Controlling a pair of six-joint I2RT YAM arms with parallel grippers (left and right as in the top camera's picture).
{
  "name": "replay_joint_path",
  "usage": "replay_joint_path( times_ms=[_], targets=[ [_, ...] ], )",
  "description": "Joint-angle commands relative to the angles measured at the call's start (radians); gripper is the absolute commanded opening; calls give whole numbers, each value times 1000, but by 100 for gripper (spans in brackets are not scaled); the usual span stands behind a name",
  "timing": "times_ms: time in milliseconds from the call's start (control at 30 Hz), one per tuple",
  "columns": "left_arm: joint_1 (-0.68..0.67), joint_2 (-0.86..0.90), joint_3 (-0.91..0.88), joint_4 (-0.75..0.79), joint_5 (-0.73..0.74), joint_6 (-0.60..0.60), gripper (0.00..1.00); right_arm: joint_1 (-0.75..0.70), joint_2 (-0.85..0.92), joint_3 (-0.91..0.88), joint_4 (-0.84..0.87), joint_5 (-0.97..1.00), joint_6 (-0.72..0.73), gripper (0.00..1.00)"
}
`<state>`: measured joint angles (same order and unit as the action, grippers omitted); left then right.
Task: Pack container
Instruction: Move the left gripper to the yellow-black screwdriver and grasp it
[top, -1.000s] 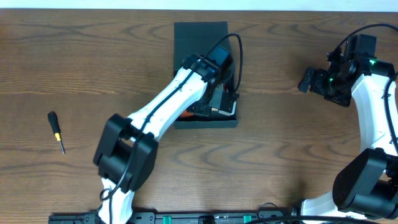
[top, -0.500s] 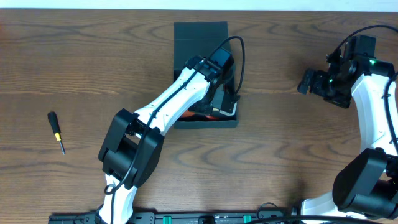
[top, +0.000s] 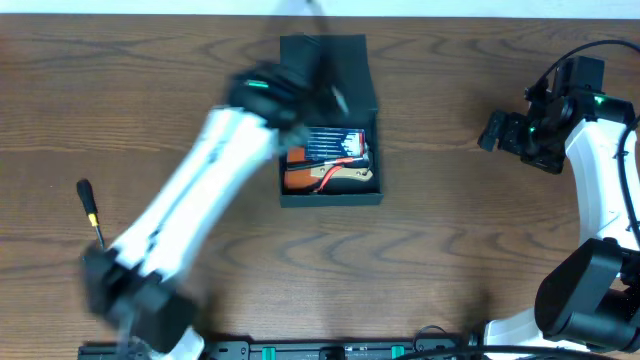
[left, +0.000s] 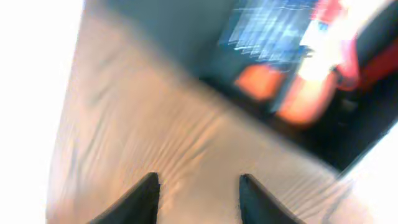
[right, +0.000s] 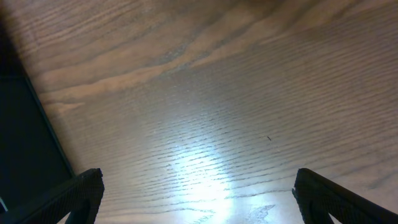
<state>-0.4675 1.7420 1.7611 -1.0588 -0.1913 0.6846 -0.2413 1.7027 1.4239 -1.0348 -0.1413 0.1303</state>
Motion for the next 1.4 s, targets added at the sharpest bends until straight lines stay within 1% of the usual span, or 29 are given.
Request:
replay_joint_path(
  times_ms=[0, 100, 200, 267, 367, 467, 667, 800, 900, 1200, 1300, 1367],
  targets=[
    [156, -91, 19, -33, -45, -239, 46, -6, 5, 1, -2, -5, 14, 99],
    [326, -103, 18, -84, -30, -332, 52, -6, 5, 1, -2, -5, 14, 99],
    [511, -74, -12, -117, 42, -417, 56, -6, 5, 1, -1, -5, 14, 99],
    [607, -43, -41, -118, 92, -453, 57, -6, 5, 1, -1, -5, 14, 99],
    [722, 20, -69, -118, 114, -515, 57, -6, 5, 1, -1, -5, 14, 99],
    [814, 109, -84, -123, 113, -529, 57, -6, 5, 1, -1, -5, 14, 99],
    [924, 282, -92, -165, 113, -529, 57, -6, 5, 1, -2, -5, 11, 99],
    [978, 372, -92, -180, 113, -529, 55, -6, 5, 1, -2, -5, 11, 99],
    [1003, 405, -92, -162, 113, -517, 52, -6, 5, 1, -2, -5, 11, 99],
    [1038, 444, -92, -68, 119, -436, 52, -6, 5, 1, -1, -5, 11, 99],
    [1038, 445, -97, -41, 188, -373, 52, -6, 5, 1, 2, -5, 11, 99],
    [1038, 445, -109, -15, 208, -359, 52, -6, 5, 1, 3, -5, 11, 99]
  ],
)
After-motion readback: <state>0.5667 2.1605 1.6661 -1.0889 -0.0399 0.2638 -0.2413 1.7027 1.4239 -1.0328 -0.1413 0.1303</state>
